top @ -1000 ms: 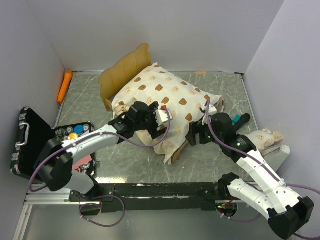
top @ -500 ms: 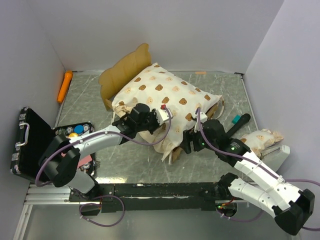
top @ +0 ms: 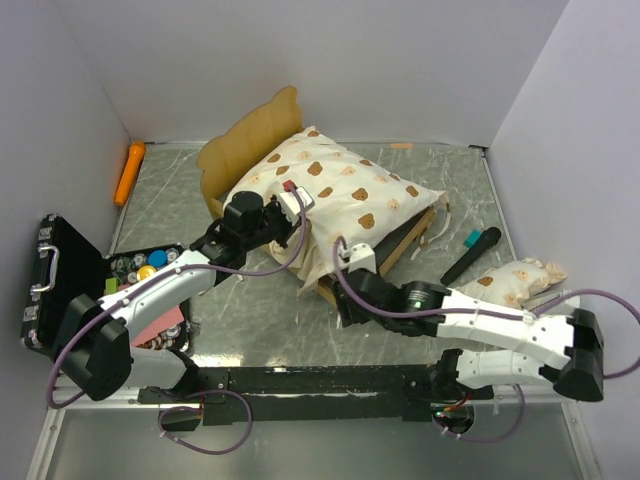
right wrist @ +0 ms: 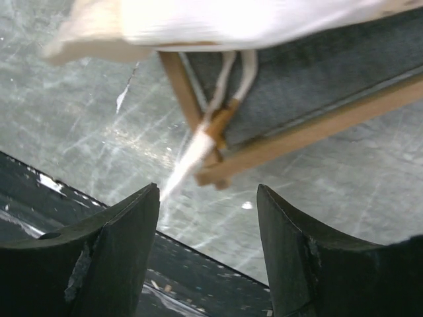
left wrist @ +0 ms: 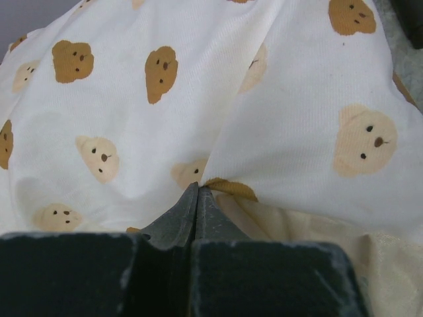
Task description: Set up the pet bed
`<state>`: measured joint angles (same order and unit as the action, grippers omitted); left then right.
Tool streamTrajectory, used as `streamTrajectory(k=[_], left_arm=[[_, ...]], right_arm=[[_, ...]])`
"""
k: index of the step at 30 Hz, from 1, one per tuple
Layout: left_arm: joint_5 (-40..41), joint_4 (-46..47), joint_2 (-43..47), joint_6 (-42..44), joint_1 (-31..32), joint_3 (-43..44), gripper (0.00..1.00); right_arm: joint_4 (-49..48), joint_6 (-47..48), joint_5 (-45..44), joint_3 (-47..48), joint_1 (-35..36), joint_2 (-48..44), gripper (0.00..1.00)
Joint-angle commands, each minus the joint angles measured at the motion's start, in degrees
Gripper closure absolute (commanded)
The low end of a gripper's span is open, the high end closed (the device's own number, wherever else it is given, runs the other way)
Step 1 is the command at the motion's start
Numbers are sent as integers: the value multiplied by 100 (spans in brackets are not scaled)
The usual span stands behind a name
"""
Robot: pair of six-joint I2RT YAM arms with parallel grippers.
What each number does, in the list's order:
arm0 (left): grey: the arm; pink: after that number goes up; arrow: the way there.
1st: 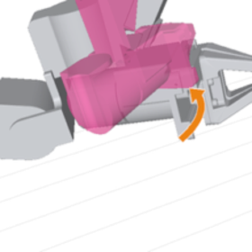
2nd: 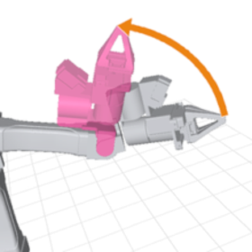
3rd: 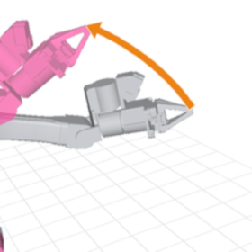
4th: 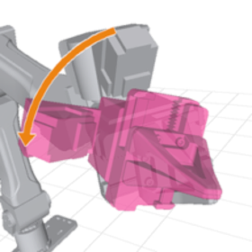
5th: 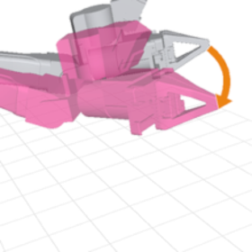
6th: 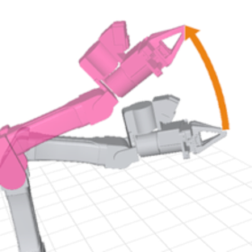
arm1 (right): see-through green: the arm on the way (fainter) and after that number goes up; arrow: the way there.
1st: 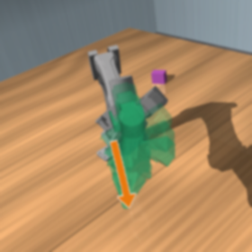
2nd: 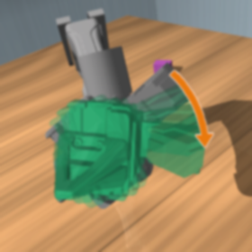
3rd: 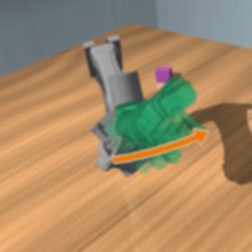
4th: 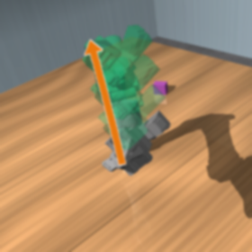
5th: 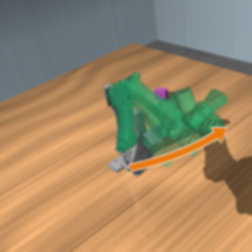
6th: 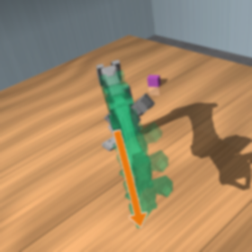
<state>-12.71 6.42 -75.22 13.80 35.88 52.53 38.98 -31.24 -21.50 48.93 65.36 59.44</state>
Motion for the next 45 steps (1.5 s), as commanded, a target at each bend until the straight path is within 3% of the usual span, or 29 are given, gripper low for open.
streamTrajectory(k=[1, 9, 11, 14, 19, 24, 26, 31, 40, 43, 45], left_arm=[[-91, 281, 130, -141, -63, -33, 99], [-337, 281, 122, -211, -63, -59, 99], [-399, 281, 113, -211, -63, -68, 99], [-399, 281, 139, -176, -63, -103, 99], [-452, 202, 78, -238, -72, -15, 99], [-285, 264, 60, -273, -63, -24, 99], [-241, 272, 34, -282, -90, -24, 99], [-311, 255, -1, -290, -90, -15, 99], [-531, 255, -107, -325, -98, -24, 99], [-539, 185, -177, -317, -90, 29, 99], [-513, 211, -177, -317, -98, 11, 99]], right_arm=[[259, -1022, -953, 477, 494, 690, 32], [-435, -1639, -672, 21, 688, 1139, 39], [-488, -1665, -680, -15, 697, 1254, 44], [-409, -1657, -646, 55, 688, 1368, 58], [467, -2157, -750, 213, 855, 1272, 57], [1988, -2763, -1120, 872, 1189, 1122, 48], [2140, -2922, -1103, 934, 1329, 1105, 47], [895, -2694, -883, 522, 1365, 1026, 41], [-795, -2298, -514, -76, 1014, 1236, 44], [-1014, -2193, -435, -260, 882, 1298, 48], [-1199, -2062, -286, -339, 803, 1324, 58]])
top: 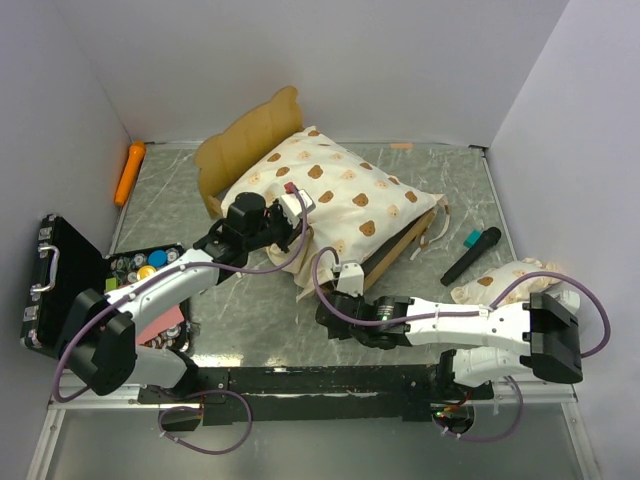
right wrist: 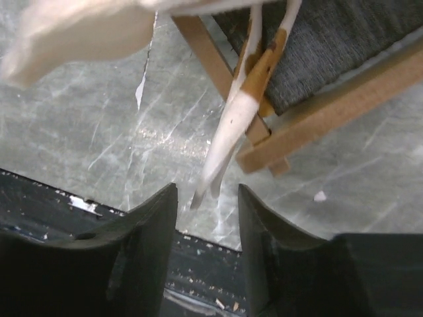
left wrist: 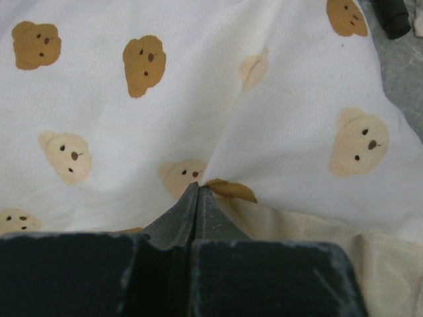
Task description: Set up the pet bed
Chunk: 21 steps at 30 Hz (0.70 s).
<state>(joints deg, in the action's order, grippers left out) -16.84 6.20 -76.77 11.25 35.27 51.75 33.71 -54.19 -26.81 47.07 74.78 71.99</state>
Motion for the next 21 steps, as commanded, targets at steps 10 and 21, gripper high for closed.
streamTrajectory(k=[10, 21], left_arm=[[848, 382, 198, 9, -37, 310, 99], [1253, 470, 40, 35, -283, 687, 99]], right_arm=[[740, 1444, -351, 723, -455, -754, 100], [310, 3300, 439, 1014, -2178, -1881, 100]])
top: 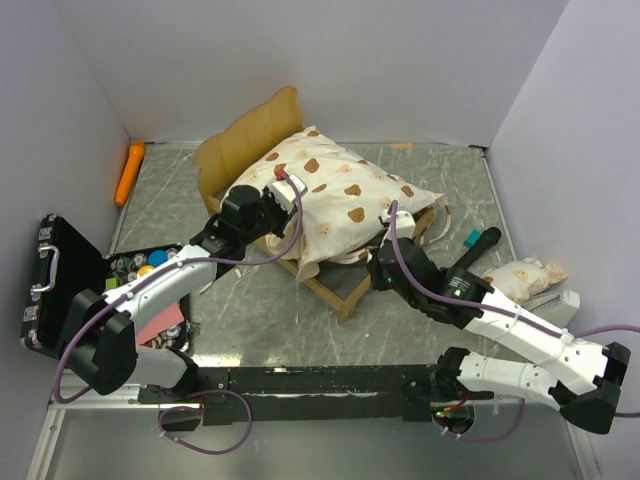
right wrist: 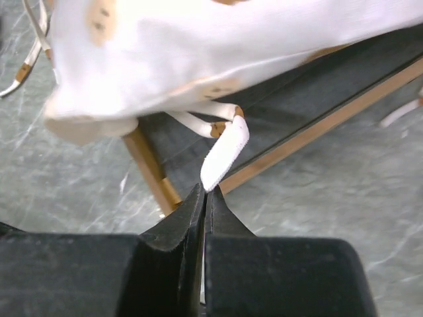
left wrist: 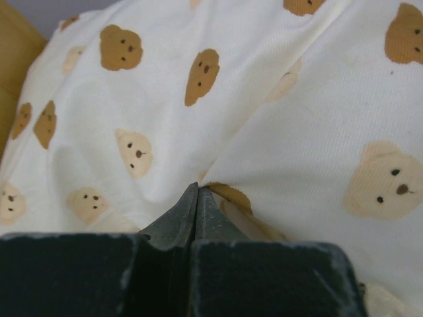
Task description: Set up the pet bed
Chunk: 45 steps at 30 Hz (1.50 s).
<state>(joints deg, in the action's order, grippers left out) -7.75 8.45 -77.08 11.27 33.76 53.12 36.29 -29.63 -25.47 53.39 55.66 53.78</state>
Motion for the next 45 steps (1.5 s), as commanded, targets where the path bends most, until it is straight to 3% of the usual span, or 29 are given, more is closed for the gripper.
streamTrajectory(k=[1, 7, 13, 16, 19, 23, 29, 36, 45], left_arm=[[388, 254, 53, 60, -150, 585, 99], [660, 280, -96, 34, -308, 655, 99], [679, 157, -395, -98, -493, 910, 99], [442, 131, -457, -160, -528, 945, 99], [300, 96, -448, -212, -528, 937, 99], [212, 113, -413, -204, -537, 884, 99], [177, 52, -448, -212, -537, 980, 99], [72, -36, -501, -274, -537, 1033, 99], [-16, -45, -501, -309, -537, 1060, 99]], right_arm=[[166, 932, 306, 488, -301, -34, 100], [774, 1046, 726, 639, -590, 54, 100], [494, 1458, 2447, -3, -864, 255, 100], [-261, 2135, 3792, -223, -680, 344, 82], [-868, 2548, 4067, -250, -486, 309, 61], [-1614, 2909, 3656, -153, -486, 326, 52], [-3151, 3454, 2583, -319, -468, 826, 56], [-4893, 3587, 3039, -513, -494, 1741, 57], [-5518, 3130, 2565, -741, -547, 2488, 60]])
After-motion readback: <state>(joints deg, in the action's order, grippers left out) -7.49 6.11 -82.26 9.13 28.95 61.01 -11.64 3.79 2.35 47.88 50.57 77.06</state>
